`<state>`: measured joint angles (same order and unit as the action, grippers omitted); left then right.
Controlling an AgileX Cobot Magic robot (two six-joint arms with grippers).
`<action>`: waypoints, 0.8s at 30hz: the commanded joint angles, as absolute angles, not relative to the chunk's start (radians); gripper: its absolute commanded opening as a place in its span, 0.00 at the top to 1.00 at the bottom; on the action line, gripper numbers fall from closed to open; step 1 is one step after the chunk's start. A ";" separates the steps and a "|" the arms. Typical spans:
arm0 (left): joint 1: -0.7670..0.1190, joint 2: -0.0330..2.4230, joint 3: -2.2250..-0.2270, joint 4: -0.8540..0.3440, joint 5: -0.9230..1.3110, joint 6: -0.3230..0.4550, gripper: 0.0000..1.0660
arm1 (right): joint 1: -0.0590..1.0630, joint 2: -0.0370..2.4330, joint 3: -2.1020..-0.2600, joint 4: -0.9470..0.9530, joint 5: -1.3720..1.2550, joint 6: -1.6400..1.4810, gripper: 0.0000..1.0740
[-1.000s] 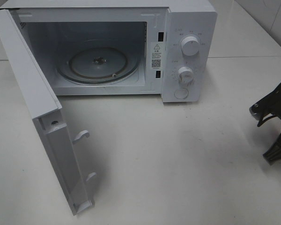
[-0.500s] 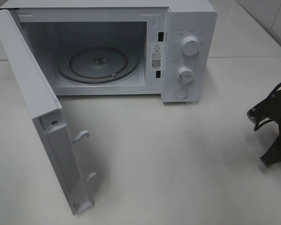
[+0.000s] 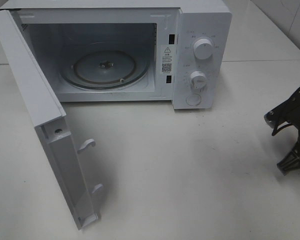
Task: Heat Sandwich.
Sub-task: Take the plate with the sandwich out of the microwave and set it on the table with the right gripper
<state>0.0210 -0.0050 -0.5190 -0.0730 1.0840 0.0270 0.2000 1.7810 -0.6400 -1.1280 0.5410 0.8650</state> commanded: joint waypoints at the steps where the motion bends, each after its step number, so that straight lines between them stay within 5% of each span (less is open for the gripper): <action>1: 0.024 -0.021 -0.517 -0.075 1.071 0.026 0.08 | 0.200 1.727 -0.645 -1.082 0.525 0.856 0.68; 7: 0.024 -0.021 -0.517 -0.075 1.071 0.026 0.08 | 0.200 1.648 -0.645 -0.959 0.520 0.749 0.41; 12: 0.024 -0.021 -0.517 -0.075 1.071 0.026 0.08 | 0.200 1.554 -0.645 -0.789 0.520 0.599 0.28; 24: 0.024 -0.021 -0.517 -0.075 1.071 0.026 0.08 | 0.200 1.312 -0.645 -0.296 0.569 0.201 0.29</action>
